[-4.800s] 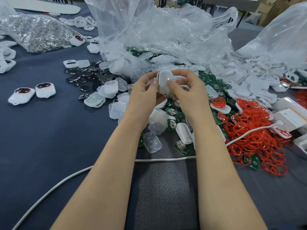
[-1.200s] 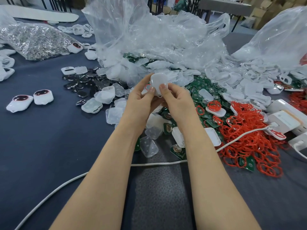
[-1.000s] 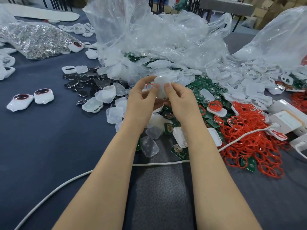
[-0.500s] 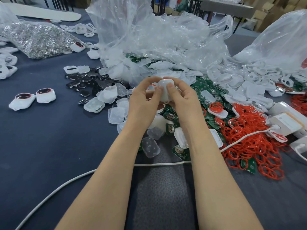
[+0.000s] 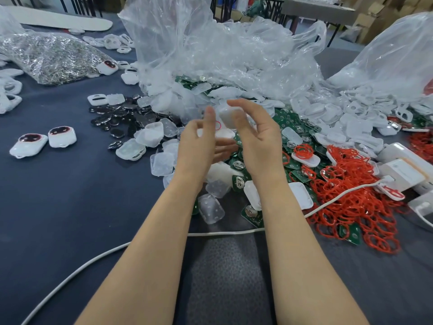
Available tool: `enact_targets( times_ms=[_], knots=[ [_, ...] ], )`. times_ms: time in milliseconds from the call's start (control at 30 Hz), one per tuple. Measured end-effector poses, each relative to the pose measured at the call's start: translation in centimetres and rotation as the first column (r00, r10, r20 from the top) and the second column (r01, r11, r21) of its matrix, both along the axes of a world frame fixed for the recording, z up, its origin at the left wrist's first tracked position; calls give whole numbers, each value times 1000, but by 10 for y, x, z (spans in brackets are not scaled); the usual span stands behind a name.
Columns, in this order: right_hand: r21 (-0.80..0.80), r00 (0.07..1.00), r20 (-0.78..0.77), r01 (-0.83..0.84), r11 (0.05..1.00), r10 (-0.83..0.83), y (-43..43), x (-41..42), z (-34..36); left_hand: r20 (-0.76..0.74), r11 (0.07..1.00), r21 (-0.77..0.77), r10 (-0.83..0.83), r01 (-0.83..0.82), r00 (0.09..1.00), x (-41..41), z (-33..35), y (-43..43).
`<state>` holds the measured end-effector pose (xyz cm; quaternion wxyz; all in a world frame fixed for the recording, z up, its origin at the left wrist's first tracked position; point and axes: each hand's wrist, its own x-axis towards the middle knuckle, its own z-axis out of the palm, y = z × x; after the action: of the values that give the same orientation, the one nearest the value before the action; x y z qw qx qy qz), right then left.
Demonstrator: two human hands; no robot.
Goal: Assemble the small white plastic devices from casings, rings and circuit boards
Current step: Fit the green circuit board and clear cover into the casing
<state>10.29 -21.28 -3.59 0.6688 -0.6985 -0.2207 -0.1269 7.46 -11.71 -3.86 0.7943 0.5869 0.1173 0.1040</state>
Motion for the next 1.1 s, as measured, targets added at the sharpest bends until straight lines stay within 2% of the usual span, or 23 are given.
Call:
enact_targets(
  times_ms=[33, 100, 167, 233, 300, 367, 433, 533, 667, 833, 933, 1100],
  knots=[
    [-53, 1000, -2, -6, 999, 6, 0, 0, -1, -48, 999, -40, -31, 29, 998, 0, 1, 2],
    [-122, 996, -64, -75, 990, 68, 1, 0, -2, -13, 990, -120, -71, 69, 997, 1, 0, 5],
    [-121, 984, -133, -138, 983, 122, 0, 1, -3, 46, 974, -222, -45, 54, 998, 3, -1, 8],
    [-70, 981, -178, -90, 993, 77, -1, 3, -2, 72, 956, -288, -27, 47, 997, 5, -5, 10],
    [-54, 981, -189, 26, 998, -36, -3, 7, -3, 93, 961, -272, -26, 50, 995, 7, -6, 9],
    [-43, 967, -243, 73, 996, -81, -3, 10, -6, 110, 973, -225, -16, 40, 994, 8, -8, 7],
    [3, 946, -322, 36, 999, -34, -3, 11, -9, 132, 982, -184, -14, 38, 991, 9, -10, 6],
    [55, 938, -344, -30, 998, 48, 0, 10, -10, 176, 987, -146, -41, 68, 984, 8, -11, 7],
    [173, 926, -362, -43, 984, 104, 1, 10, -10, 212, 962, -239, -83, 134, 974, 6, -9, 7],
    [133, 924, -376, -16, 991, 66, 1, 8, -9, 199, 935, -307, -122, 180, 972, 5, -9, 10],
    [94, 932, -361, 13, 995, 22, -1, 8, -9, 160, 949, -277, -110, 152, 981, 5, -10, 10],
    [176, 908, -415, 28, 984, 49, 2, 10, -10, 67, 944, -326, -38, 58, 997, 10, -11, 11]
  ],
)
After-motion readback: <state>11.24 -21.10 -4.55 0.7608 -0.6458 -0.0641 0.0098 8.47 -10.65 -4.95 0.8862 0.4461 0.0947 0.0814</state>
